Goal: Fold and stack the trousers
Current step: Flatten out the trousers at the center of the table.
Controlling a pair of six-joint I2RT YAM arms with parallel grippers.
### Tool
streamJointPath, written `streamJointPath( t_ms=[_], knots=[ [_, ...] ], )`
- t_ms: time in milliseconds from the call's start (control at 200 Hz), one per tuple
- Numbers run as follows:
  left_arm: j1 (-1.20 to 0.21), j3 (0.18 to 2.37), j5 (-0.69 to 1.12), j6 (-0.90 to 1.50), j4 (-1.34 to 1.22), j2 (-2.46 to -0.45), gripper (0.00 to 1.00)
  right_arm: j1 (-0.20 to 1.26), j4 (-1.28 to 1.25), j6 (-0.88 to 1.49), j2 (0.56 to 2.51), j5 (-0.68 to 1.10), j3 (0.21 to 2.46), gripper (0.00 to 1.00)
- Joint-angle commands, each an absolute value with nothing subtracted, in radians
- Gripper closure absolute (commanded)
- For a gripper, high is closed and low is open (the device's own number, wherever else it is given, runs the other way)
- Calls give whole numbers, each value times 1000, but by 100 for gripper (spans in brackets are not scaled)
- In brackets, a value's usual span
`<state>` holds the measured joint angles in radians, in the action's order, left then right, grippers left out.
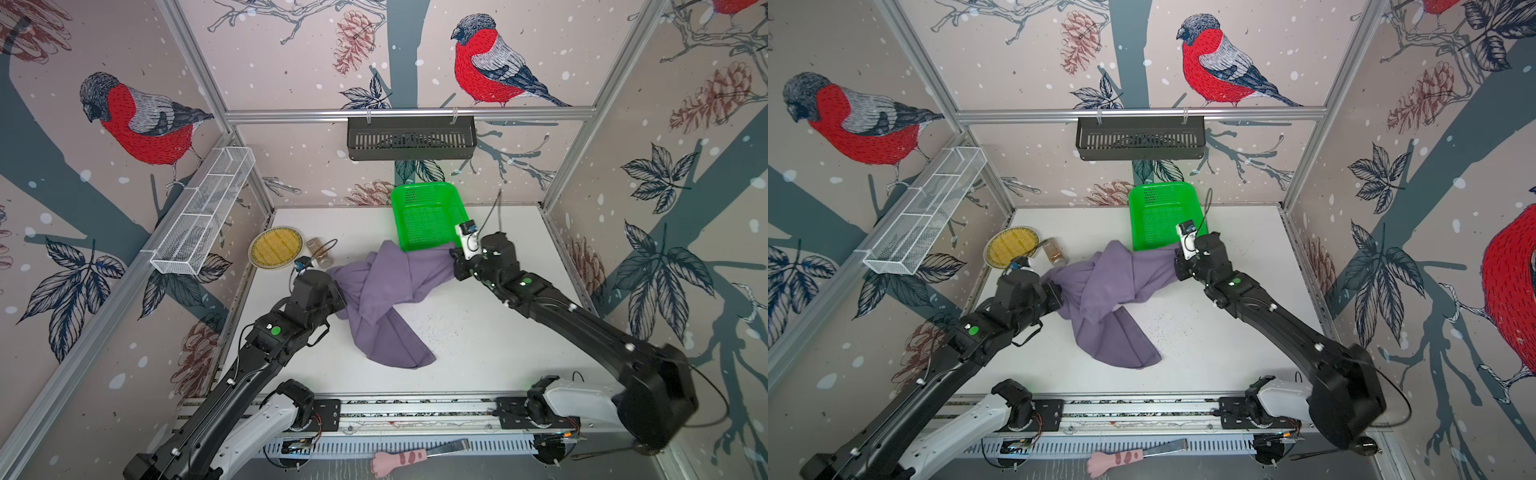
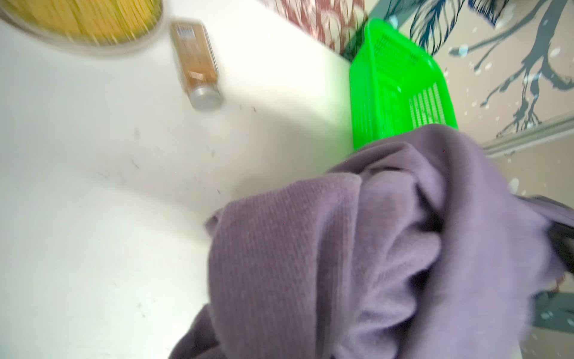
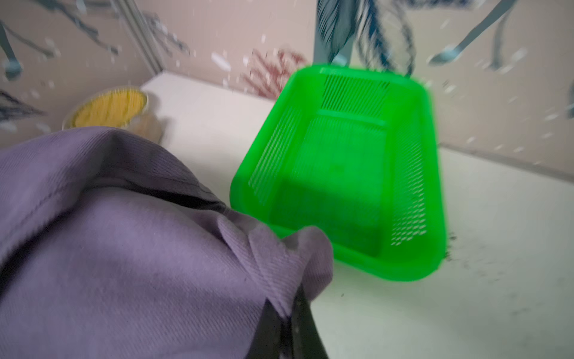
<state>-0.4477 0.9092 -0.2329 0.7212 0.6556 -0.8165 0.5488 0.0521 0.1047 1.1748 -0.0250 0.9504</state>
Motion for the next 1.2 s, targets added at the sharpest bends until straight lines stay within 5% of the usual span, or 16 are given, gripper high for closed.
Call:
streamJointPath(
  t_ms=[0,195,375,580,740,930,1021,1106,1191],
  knots=[
    [-344,1055,-362,485,739,-866,100,537,98,48,1035,-145,1001,98],
    [-235,1250,-224,352,712,-984,100,516,175,2,848,-188,1111,98],
    [-275,963,241,482,546,-1058,96,513,275,122,833,-217,1006,98],
    [-439,657,309,653,297,-1067,92,516,340,245,815,-143,842,97],
    [-516,652,286,648,347,-1094,88,515,280,186,864,-111,864,97],
    [-516,656,225,602,474,-1041,53,544,131,94,1052,116,972,97],
    [-518,717,165,572,557,-991,46,622,72,52,1171,220,1016,97],
    [-516,797,47,562,680,-908,25,726,67,0,1294,250,1078,97],
    [-515,855,-90,557,764,-807,16,774,44,-6,1411,327,1138,96]
  ],
)
